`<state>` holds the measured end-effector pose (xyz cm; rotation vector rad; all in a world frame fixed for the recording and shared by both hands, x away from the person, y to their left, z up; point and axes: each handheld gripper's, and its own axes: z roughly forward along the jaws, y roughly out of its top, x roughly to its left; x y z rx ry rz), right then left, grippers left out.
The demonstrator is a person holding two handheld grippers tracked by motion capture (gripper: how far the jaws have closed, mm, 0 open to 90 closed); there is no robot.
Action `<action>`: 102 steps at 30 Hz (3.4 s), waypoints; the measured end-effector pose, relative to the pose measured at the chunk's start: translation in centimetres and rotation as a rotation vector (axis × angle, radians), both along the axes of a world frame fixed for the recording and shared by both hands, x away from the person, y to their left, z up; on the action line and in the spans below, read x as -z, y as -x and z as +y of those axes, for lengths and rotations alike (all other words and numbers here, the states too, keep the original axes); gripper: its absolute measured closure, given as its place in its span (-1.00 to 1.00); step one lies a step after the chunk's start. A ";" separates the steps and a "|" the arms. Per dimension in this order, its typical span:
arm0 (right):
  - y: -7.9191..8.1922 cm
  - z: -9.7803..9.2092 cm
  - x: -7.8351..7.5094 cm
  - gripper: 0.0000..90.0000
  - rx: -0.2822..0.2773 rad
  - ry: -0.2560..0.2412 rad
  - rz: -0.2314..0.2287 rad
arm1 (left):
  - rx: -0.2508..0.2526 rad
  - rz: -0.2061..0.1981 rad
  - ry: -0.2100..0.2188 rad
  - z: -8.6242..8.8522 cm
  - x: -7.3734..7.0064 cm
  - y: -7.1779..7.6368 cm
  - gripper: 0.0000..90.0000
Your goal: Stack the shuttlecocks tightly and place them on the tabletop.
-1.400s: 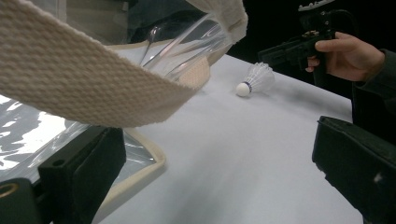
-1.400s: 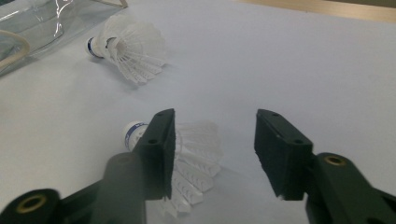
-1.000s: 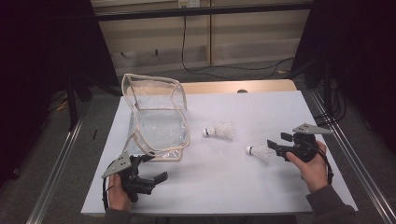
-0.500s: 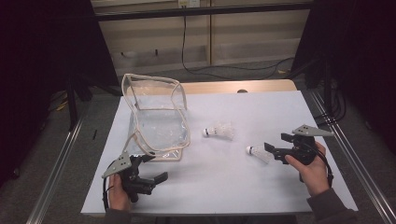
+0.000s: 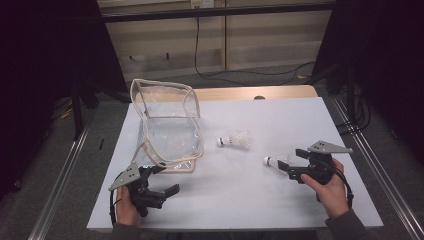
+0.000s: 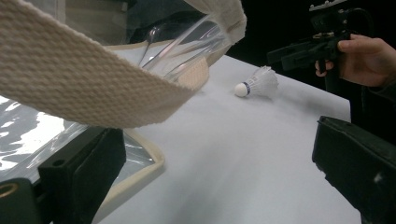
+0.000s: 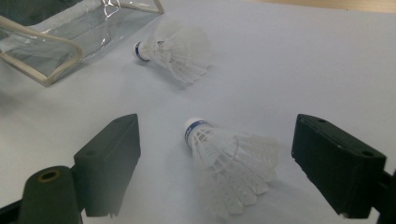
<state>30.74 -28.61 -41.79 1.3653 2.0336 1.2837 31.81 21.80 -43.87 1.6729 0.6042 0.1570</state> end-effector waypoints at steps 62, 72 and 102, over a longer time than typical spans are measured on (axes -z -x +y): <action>-0.2 0.5 2.4 0.83 -0.020 0.002 0.035 | 0.001 -0.003 -0.008 0.1 -0.1 0.1 -0.93; -0.6 0.1 1.8 0.99 -0.032 -0.043 0.035 | -0.001 -0.002 -0.005 0.1 -0.1 0.1 -0.93; -3.3 0.4 -0.2 1.00 -0.057 -0.096 -0.003 | -0.001 -0.002 -0.002 0.1 0.0 0.1 -0.93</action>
